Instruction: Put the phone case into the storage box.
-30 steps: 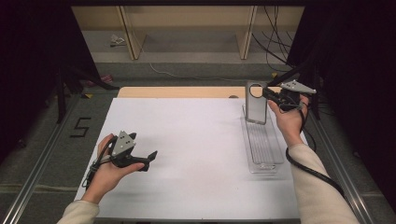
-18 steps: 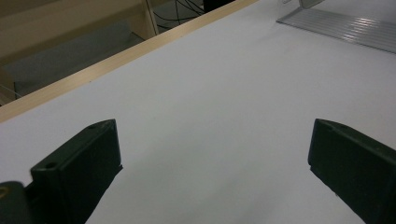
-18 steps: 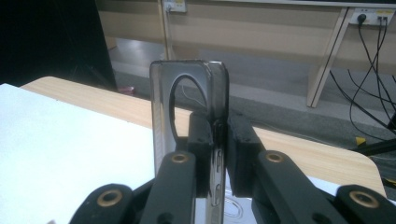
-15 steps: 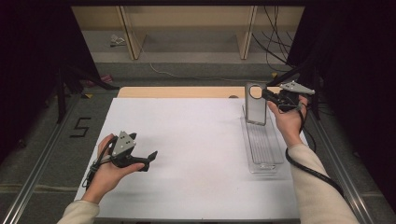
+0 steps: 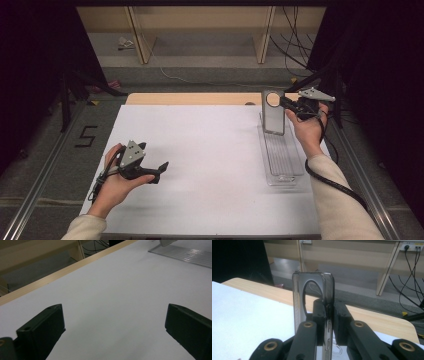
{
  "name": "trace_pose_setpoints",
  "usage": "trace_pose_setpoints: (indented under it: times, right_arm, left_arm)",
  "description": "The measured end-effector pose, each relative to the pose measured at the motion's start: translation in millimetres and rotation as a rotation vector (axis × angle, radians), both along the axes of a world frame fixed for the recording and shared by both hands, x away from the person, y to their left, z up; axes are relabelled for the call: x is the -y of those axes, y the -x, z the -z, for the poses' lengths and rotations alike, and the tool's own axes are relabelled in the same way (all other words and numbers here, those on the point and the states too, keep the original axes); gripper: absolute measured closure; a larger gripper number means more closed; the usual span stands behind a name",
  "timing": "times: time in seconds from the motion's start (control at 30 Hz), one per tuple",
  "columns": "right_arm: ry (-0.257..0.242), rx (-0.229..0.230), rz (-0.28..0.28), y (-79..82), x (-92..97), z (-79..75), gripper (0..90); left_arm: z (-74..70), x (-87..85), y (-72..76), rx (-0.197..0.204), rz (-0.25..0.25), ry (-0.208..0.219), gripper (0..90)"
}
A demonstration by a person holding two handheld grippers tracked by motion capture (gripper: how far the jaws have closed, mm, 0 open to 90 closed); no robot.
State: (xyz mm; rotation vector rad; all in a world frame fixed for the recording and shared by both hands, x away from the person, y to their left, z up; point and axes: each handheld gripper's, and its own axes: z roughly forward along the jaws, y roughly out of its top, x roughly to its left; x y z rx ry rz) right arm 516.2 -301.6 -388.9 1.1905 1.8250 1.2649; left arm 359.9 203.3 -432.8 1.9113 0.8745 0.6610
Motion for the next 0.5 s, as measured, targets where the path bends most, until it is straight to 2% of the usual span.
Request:
trace_pose_setpoints:
  times: [0.5]
  right_arm:
    - [0.007,-0.009,0.001,-2.5,-1.2,3.1,82.1]
  left_arm:
    - [0.2,-0.1,0.0,0.0,0.0,0.0,2.1]
